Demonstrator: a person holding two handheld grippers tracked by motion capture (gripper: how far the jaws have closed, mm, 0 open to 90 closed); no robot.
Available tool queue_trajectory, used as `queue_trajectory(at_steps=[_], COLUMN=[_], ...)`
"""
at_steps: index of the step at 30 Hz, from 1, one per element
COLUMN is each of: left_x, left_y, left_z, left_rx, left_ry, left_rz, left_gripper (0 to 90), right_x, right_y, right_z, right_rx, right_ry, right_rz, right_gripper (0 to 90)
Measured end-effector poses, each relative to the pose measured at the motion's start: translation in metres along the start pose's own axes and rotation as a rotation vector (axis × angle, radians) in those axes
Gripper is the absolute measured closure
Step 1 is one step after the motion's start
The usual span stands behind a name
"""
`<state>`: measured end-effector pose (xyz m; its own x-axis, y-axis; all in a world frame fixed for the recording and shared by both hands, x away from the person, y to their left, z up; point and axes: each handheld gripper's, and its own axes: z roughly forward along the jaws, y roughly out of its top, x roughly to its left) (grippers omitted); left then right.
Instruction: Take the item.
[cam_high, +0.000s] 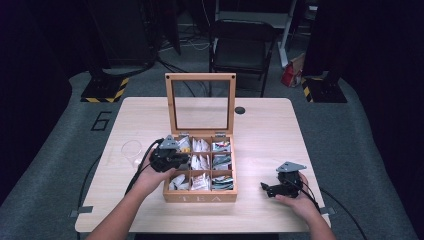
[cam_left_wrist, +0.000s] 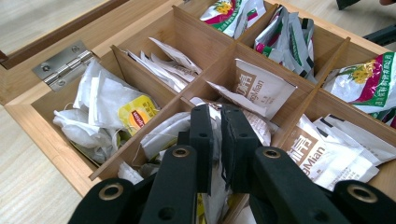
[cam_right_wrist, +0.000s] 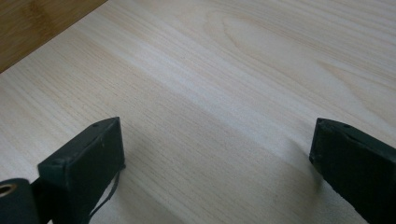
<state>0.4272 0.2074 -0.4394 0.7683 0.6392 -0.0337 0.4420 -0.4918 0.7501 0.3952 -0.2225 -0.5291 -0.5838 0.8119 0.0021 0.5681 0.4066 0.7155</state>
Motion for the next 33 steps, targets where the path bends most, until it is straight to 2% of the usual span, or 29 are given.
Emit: queue_trajectory(at_steps=[5, 13, 21, 24, 33], left_x=[0.002, 0.004, 0.005, 0.006, 0.007], left_y=[0.0, 0.002, 0.011, 0.013, 0.02], left_z=[-0.005, -0.011, -0.022, -0.026, -0.035], left_rx=[-0.025, -0.037, -0.065, -0.057, -0.076], left_ry=[0.005, 0.02, 0.027, 0.026, 0.039], left_rz=[0.0, -0.008, -0.005, 0.004, 0.005], left_gripper=[84.3, 84.3, 84.3, 84.2, 84.2], right_x=[0.0, 0.0, 0.0, 0.0, 0.0], right_y=[0.0, 0.0, 0.0, 0.0, 0.0], right_z=[0.0, 0.0, 0.0, 0.0, 0.0], right_rx=[-0.001, 0.0, 0.0, 0.0, 0.0], right_ry=[0.003, 0.0, 0.0, 0.0, 0.0], right_rz=[0.004, -0.003, 0.001, -0.002, -0.001], right_gripper=[2.4, 2.4, 2.4, 2.4, 2.4])
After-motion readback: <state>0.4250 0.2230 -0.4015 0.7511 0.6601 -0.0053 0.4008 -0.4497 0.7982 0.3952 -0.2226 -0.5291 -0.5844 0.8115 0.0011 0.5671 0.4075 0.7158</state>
